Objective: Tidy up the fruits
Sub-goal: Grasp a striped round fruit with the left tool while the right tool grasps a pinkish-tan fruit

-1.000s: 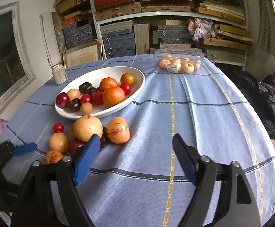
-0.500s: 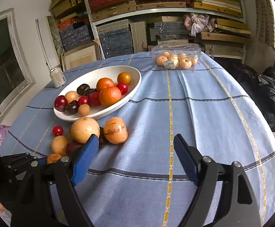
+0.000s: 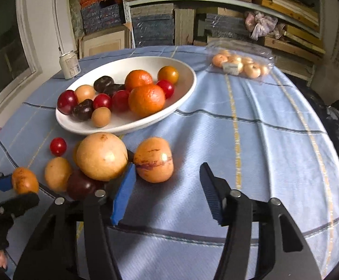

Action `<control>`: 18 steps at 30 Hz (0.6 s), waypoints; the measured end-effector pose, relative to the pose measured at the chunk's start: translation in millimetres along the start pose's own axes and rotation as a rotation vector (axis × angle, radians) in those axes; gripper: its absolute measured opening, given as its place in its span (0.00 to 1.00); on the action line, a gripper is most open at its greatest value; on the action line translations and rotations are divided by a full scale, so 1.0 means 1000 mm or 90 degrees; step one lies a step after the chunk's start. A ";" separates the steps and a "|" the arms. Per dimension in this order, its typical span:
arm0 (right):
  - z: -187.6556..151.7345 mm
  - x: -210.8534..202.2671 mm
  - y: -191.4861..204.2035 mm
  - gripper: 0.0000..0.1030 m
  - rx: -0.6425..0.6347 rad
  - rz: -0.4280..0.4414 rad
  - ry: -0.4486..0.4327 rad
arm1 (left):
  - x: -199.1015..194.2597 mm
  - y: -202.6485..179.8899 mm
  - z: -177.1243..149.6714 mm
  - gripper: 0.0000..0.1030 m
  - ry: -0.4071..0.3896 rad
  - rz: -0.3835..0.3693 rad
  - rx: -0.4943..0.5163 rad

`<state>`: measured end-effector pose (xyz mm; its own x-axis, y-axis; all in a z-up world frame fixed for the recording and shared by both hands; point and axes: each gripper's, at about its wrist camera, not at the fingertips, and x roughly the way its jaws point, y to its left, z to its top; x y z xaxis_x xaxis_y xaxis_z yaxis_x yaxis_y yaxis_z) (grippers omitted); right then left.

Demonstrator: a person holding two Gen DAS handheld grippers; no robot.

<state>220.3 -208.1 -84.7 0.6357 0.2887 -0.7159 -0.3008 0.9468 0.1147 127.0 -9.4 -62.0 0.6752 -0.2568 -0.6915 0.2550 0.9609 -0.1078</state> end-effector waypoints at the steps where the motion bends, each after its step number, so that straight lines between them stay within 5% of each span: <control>1: 0.003 0.003 0.000 0.50 0.005 0.005 -0.002 | 0.000 0.000 -0.001 0.39 0.001 -0.001 0.000; 4: 0.007 0.010 -0.003 0.35 0.025 0.043 0.002 | 0.001 0.000 -0.002 0.39 0.005 -0.002 0.000; 13: 0.007 -0.008 -0.018 0.33 0.063 0.074 -0.022 | -0.001 0.006 0.000 0.39 0.000 -0.005 -0.018; 18: 0.026 -0.037 -0.027 0.33 0.076 0.088 -0.073 | -0.009 0.021 0.040 0.39 -0.024 0.016 -0.020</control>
<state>223.1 -240.5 -43.4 0.6727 0.4249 -0.6058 -0.3085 0.9052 0.2923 153.8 8.7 -29.7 0.7065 -0.2360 -0.6672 0.2163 0.9697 -0.1138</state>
